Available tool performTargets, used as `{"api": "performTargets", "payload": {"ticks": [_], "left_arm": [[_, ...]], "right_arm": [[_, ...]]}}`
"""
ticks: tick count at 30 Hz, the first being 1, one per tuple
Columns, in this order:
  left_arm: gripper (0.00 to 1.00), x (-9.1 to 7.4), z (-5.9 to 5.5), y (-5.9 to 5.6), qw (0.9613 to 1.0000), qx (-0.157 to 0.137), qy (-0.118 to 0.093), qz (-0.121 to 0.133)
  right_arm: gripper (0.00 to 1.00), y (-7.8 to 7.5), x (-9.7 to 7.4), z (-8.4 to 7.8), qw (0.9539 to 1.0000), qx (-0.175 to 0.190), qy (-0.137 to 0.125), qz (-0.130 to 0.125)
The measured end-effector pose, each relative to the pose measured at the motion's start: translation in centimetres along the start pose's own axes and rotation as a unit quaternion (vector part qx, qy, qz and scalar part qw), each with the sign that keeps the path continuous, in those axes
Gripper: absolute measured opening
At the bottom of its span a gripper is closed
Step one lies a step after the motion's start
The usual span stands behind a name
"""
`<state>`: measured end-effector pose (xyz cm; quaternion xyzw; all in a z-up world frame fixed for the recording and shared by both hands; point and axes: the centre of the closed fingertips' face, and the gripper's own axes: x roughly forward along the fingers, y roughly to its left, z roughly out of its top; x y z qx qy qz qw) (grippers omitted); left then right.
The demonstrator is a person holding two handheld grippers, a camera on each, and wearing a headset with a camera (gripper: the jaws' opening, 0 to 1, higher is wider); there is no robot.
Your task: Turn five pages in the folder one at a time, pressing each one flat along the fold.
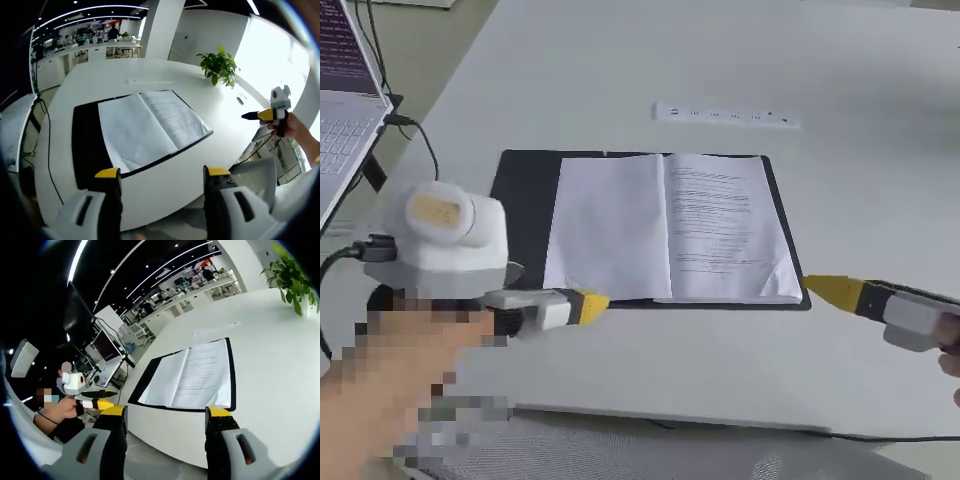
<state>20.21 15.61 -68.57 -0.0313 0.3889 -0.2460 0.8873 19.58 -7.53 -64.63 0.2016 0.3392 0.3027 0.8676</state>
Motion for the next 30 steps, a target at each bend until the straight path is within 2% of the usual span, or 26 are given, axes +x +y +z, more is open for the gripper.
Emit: {"api": "performTargets", "payload": {"ticks": [4,10,16,19,24,26,30], "left_arm": [[0.64,2.3,0.6,-1.8,0.9995,0.025,0.006,-0.018],[0.61,5.9,0.9,-3.9,0.9983,0.047,0.017,-0.032],[0.57,9.2,1.1,-5.3,0.9967,0.066,0.027,-0.039],[0.56,10.8,1.3,-6.2,0.9961,0.064,0.035,-0.048],[0.56,13.4,1.6,-7.6,0.9953,0.075,0.032,-0.051],[0.55,14.7,1.6,-8.2,0.9948,0.081,0.036,-0.05],[0.54,16.4,1.7,-8.9,0.994,0.091,0.035,-0.049]], "right_arm": [[0.61,-0.3,0.7,-0.2,1.0,0.008,-0.001,0.004],[0.59,-0.9,1.6,-0.8,0.9997,0.025,0.0,0.005],[0.58,-1.7,2.3,-1.3,0.9996,0.026,0.004,0.0],[0.58,-2.3,2.6,-1.7,0.9996,0.028,0.006,-0.005],[0.55,-3.5,3.0,-1.9,0.9991,0.04,0.001,-0.014],[0.55,-3.9,3.1,-1.9,0.9988,0.047,-0.005,-0.017],[0.55,-4.8,3.3,-2.3,0.9982,0.056,-0.002,-0.022]]}}
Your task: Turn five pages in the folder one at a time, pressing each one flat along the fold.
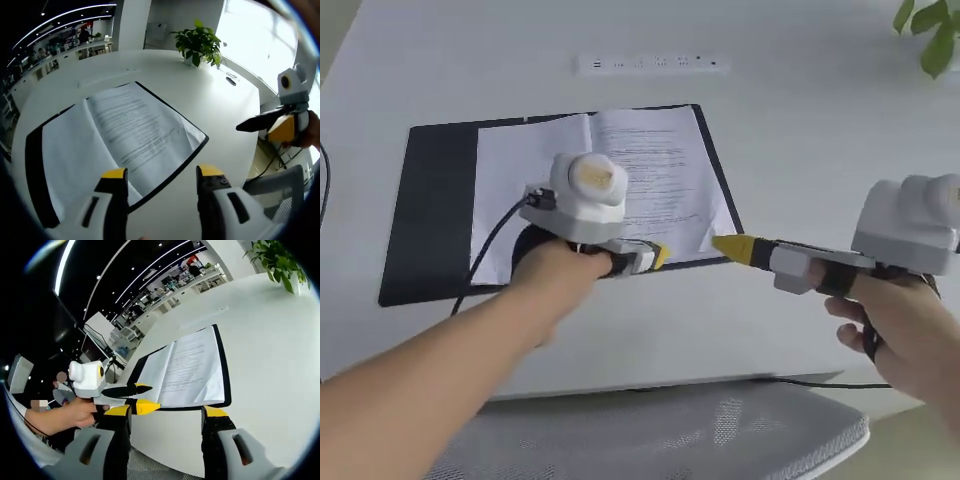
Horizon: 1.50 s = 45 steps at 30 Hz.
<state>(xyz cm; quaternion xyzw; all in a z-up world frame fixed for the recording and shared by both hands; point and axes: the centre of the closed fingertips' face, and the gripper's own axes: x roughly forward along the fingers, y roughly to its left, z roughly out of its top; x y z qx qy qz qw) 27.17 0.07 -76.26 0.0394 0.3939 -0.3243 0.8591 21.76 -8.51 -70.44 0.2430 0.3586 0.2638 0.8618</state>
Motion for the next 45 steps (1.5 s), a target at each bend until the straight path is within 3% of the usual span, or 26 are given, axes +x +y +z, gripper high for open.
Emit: {"api": "performTargets", "payload": {"ticks": [9,18,26,38,45], "left_arm": [[0.5,3.3,1.5,-0.7,0.9995,0.019,-0.024,0.006],[0.46,6.0,1.5,-1.0,0.9993,0.034,-0.016,0.009],[0.44,7.1,1.5,-1.1,0.9987,0.047,-0.016,0.016],[0.41,7.7,1.6,-0.9,0.9949,0.095,-0.018,0.03],[0.39,7.9,1.8,-0.7,0.9944,0.098,-0.022,0.032]], "right_arm": [[0.53,-1.1,0.6,0.2,0.9998,0.019,-0.008,-0.002],[0.5,-2.5,1.1,1.0,0.9991,0.037,-0.021,-0.006],[0.49,-3.4,1.9,1.0,0.9986,0.049,-0.019,-0.005],[0.46,-4.2,2.9,1.5,0.9975,0.066,-0.025,-0.006],[0.45,-4.5,3.0,1.2,0.997,0.072,-0.027,-0.005]]}}
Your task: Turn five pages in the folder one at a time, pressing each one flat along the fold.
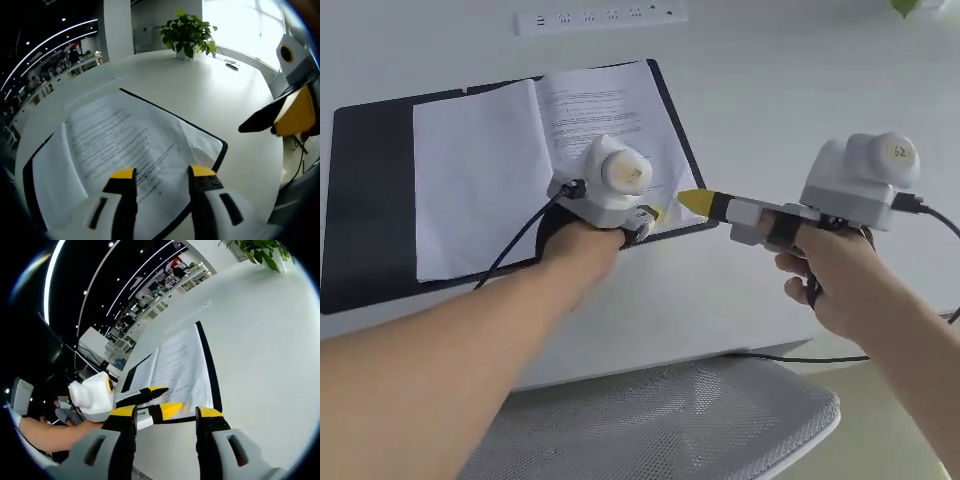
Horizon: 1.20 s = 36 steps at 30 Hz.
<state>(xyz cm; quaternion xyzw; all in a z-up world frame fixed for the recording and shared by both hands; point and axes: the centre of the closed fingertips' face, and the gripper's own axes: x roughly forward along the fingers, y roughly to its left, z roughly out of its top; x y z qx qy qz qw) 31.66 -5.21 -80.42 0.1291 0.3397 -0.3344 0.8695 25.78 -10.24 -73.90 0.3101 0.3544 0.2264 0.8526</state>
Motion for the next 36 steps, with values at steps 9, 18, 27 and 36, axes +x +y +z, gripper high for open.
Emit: {"api": "performTargets", "payload": {"ticks": [9,18,27,36], "left_arm": [[0.37,-0.1,0.0,0.1,0.9999,0.004,-0.01,-0.001],[0.01,-0.4,-0.4,1.5,0.9991,0.022,-0.014,0.034],[0.0,-0.3,-0.2,0.9,0.999,0.037,-0.024,0.01],[0.0,-0.4,-0.2,1.3,0.9992,-0.033,-0.02,-0.009]], "right_arm": [[0.43,-0.5,0.0,-0.1,0.9999,0.008,-0.008,-0.004],[0.42,-0.7,0.3,-0.4,1.0,0.0,-0.001,-0.005],[0.42,-1.0,0.5,0.0,0.9999,0.004,-0.009,-0.005],[0.4,-1.0,0.8,-0.2,0.9999,-0.009,-0.004,-0.004]]}}
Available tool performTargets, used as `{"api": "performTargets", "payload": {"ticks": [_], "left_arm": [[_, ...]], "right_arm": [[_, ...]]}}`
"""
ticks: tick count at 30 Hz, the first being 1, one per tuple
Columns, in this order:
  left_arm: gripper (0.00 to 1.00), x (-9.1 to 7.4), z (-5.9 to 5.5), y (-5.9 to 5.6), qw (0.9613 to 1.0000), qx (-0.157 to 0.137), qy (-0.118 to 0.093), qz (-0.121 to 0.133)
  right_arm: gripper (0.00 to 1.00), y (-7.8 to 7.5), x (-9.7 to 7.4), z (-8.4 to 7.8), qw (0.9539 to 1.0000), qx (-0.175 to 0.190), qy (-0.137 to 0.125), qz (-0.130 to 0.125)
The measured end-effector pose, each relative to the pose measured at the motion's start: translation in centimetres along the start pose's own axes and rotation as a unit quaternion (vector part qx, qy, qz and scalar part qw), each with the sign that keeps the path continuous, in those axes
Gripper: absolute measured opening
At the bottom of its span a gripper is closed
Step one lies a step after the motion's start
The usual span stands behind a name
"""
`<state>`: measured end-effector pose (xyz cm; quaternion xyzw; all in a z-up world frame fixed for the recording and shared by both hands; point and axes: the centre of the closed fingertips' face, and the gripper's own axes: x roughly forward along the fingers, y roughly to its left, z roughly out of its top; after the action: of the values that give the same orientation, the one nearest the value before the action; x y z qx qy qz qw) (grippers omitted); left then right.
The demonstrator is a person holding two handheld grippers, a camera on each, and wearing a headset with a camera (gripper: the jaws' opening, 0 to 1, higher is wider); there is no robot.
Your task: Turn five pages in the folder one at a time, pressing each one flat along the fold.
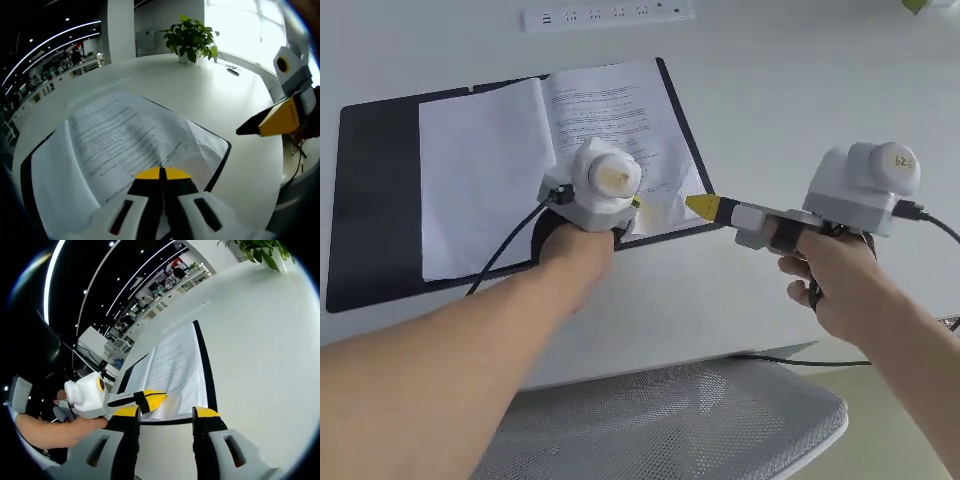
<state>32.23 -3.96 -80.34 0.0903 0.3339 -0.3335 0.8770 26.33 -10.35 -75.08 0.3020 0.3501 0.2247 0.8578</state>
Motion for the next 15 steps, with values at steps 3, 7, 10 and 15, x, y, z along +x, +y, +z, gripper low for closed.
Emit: {"api": "performTargets", "payload": {"ticks": [3,7,10,15], "left_arm": [[0.0,0.0,0.0,0.1,0.9999,-0.015,-0.001,-0.005],[0.0,0.1,0.0,0.1,0.9996,-0.025,-0.001,-0.011],[0.0,0.1,-0.1,0.0,0.9996,-0.025,0.0,-0.011],[0.0,0.1,-0.1,0.0,0.9995,-0.028,-0.001,-0.013]], "right_arm": [[0.39,-0.1,0.3,-0.1,1.0,-0.001,0.004,0.0],[0.37,-0.7,1.0,-0.3,0.9999,-0.003,0.014,-0.003],[0.36,-1.3,1.7,-0.4,0.9998,-0.002,0.02,-0.009],[0.36,-1.8,2.4,-0.5,0.9996,0.0,0.025,-0.012]]}}
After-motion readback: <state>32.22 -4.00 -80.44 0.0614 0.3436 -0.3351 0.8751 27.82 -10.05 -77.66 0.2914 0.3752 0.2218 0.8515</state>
